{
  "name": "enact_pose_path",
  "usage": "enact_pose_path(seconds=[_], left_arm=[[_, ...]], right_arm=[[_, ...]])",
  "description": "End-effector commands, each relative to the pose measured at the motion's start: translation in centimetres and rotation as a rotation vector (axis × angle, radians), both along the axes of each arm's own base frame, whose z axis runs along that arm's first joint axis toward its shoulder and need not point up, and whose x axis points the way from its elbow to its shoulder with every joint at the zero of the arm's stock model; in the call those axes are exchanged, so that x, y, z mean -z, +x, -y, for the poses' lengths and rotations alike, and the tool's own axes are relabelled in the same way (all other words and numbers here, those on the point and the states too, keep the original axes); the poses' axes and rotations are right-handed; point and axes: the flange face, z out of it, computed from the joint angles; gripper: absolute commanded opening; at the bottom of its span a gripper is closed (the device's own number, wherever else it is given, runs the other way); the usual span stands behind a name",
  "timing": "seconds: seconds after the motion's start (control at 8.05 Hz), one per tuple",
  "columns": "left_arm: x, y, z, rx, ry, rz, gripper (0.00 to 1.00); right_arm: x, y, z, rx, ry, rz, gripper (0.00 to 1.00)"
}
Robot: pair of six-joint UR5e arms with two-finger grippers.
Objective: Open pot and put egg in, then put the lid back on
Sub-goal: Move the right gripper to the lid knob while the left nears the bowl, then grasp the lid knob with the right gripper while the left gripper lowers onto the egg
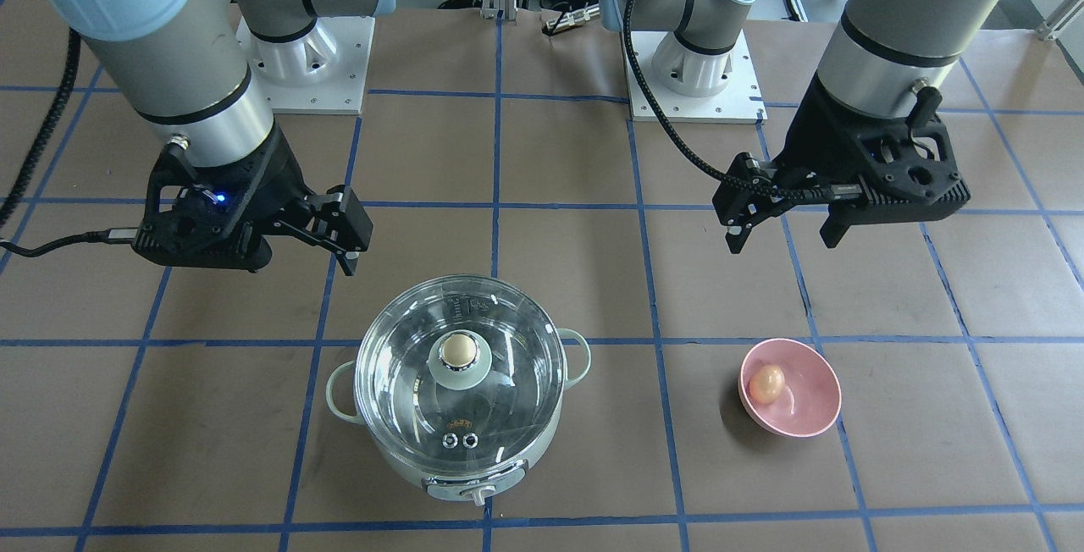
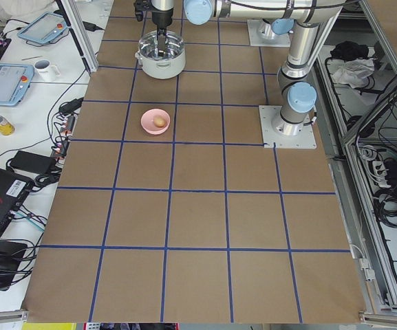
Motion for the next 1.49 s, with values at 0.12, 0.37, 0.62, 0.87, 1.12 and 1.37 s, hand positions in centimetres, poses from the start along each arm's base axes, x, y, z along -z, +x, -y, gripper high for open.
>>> enact_pose_path(seconds=[0.12, 0.37, 0.62, 0.87, 1.12, 1.37], left_arm=[[3.9, 4.8, 2.3, 0.168, 0.035, 0.014, 1.0], [8.1, 8.8, 3.3, 0.218, 0.041, 0.036, 1.0], [12.6, 11.0, 5.1, 0.172, 0.091, 0.021, 1.0], [18.2, 12.9, 7.9, 0.068, 0.095, 0.01, 1.0], [21.5, 13.1, 8.7, -0.025, 0.138, -0.008, 1.0], [23.9, 12.7, 7.8, -0.095, 0.182, -0.032, 1.0]], right_arm=[[5.4, 9.2, 1.7, 0.057, -0.04, 0.031, 1.0], [8.7, 12.4, 2.2, 0.057, -0.027, 0.028, 1.0], [9.7, 13.1, 2.7, 0.049, -0.02, 0.025, 1.0], [9.9, 13.1, 2.9, 0.037, -0.022, 0.021, 1.0], [11.3, 13.2, 3.3, 0.031, -0.005, 0.015, 0.98], [11.8, 13.3, 3.5, 0.031, -0.006, 0.017, 0.98]])
